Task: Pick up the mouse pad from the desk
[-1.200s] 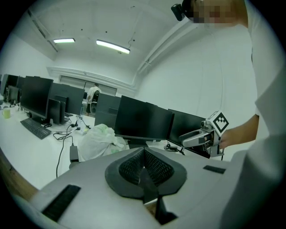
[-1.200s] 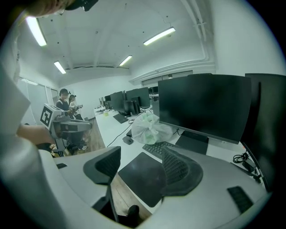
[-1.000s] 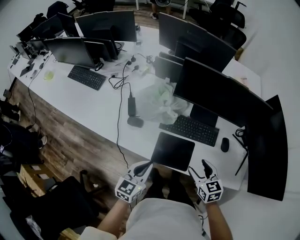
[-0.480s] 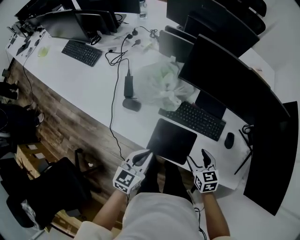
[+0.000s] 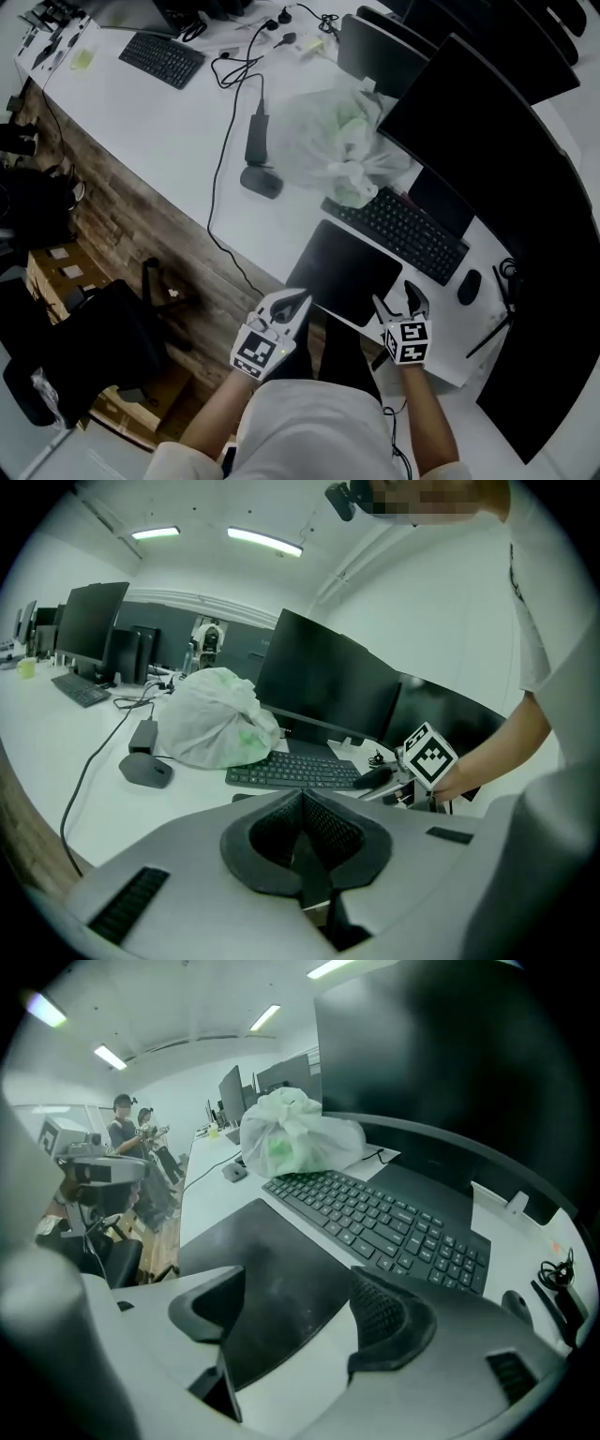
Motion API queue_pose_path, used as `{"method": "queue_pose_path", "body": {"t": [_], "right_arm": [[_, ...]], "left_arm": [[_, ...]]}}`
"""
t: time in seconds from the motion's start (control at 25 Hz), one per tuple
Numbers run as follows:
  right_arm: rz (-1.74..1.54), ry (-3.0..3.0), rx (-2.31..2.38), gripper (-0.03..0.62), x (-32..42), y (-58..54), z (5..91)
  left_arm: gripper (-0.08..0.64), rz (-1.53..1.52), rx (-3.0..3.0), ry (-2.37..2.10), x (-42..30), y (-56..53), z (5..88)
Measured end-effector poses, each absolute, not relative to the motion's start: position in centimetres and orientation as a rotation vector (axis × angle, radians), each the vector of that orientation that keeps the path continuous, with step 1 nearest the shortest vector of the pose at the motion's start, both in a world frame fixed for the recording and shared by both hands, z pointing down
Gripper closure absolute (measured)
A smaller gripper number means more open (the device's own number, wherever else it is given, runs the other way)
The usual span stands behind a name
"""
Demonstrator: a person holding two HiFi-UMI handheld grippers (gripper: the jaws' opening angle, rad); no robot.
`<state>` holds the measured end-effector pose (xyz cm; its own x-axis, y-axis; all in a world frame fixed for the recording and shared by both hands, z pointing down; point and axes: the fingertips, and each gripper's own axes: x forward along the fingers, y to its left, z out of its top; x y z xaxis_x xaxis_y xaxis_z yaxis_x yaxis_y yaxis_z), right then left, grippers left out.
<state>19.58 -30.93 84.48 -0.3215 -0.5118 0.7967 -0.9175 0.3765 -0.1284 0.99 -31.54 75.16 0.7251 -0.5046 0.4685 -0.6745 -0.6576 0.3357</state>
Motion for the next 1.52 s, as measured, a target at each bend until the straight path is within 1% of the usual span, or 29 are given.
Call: {"method": "queue_pose_path", "body": {"t": [0.24, 0.4, 0.76, 0.92, 0.96, 1.08, 1.16, 1.28, 1.52], "right_arm": [[0.739, -1.906, 1.150, 0.218, 20.4, -32.2, 88.2], [0.774, -1.882, 1.111, 0.195, 20.6, -32.7, 90.0], [0.766, -1.841, 1.093, 0.190, 20.6, -33.1, 91.9], [0.742, -1.861, 1.084, 0.206, 20.3, -33.0, 91.8], [0.735, -1.868, 1.071, 0.222, 20.0, -32.9, 91.7], [0.722, -1.885, 1.044, 0.304, 19.0, -32.5, 91.6], [0.722, -1.890, 1.044, 0.349, 18.6, -32.3, 91.5], [0.717, -1.892, 1.041, 0.396, 18.2, -32.0, 91.6], [0.704, -1.907, 1.002, 0.470, 17.5, -31.6, 91.4]], "left_arm": [[0.543, 0.501, 2.412, -0.903, 2.0, -31.9, 77.1], [0.543, 0.517, 2.393, -0.908, 2.0, -31.9, 78.0], [0.543, 0.551, 2.344, -0.943, 0.5, -32.1, 79.5], [0.543, 0.558, 2.335, -0.948, 0.2, -32.0, 79.7], [0.543, 0.557, 2.337, -0.948, 0.2, -32.0, 79.6], [0.542, 0.554, 2.341, -0.951, 0.1, -32.1, 79.4], [0.543, 0.553, 2.344, -0.954, 0.1, -32.1, 79.2], [0.543, 0.552, 2.349, -0.959, -0.1, -32.0, 78.8], [0.543, 0.557, 2.354, -0.980, -1.2, -31.6, 77.4]]}}
